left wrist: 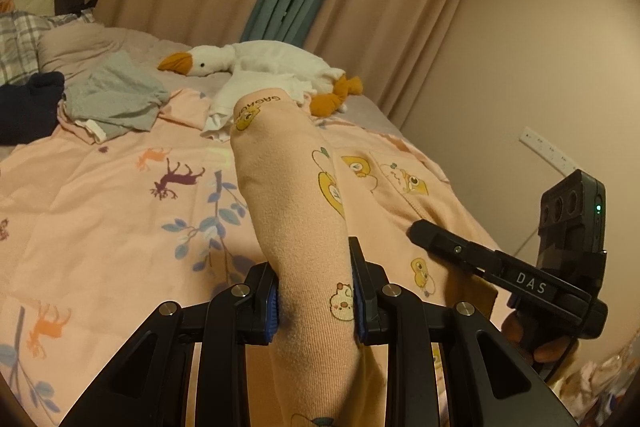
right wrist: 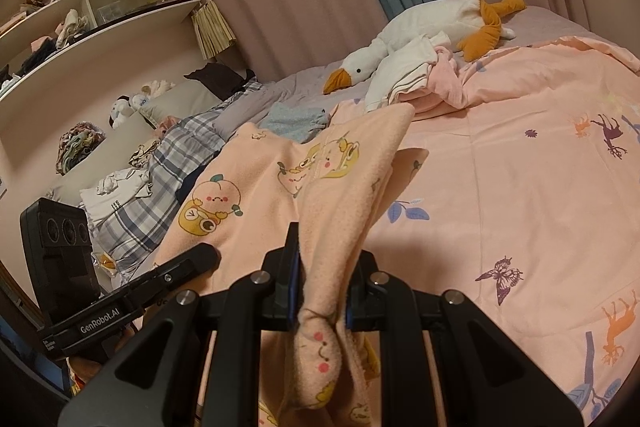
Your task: Fold small clothes
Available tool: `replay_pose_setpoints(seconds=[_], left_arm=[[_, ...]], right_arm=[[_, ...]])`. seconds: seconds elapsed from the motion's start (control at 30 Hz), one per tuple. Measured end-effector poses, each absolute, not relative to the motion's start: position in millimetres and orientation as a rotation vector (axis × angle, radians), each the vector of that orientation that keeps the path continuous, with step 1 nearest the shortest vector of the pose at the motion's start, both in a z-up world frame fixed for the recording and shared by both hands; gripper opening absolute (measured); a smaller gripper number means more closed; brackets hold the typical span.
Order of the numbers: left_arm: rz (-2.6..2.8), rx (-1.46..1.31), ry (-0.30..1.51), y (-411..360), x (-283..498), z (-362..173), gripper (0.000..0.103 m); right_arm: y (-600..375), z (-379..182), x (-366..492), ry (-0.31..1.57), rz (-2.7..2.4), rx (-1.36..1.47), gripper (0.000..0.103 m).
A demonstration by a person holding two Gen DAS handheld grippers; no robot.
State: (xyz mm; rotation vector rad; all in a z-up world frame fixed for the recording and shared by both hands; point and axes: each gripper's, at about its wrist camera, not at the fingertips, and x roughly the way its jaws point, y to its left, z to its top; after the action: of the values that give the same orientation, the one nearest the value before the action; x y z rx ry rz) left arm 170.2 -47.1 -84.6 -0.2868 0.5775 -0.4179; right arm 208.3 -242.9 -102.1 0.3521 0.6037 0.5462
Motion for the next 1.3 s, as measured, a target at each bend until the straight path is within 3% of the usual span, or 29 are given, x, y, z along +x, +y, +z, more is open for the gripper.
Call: replay_pose_setpoints(seconds=[1.3], left_arm=[[-0.295, -0.258, 0.599, -27.9, 168.5, -89.0, 0.026]], right_arm=[[-204.2, -120.4, 228.9, 0.646, 0.604, 0.297, 0.018]])
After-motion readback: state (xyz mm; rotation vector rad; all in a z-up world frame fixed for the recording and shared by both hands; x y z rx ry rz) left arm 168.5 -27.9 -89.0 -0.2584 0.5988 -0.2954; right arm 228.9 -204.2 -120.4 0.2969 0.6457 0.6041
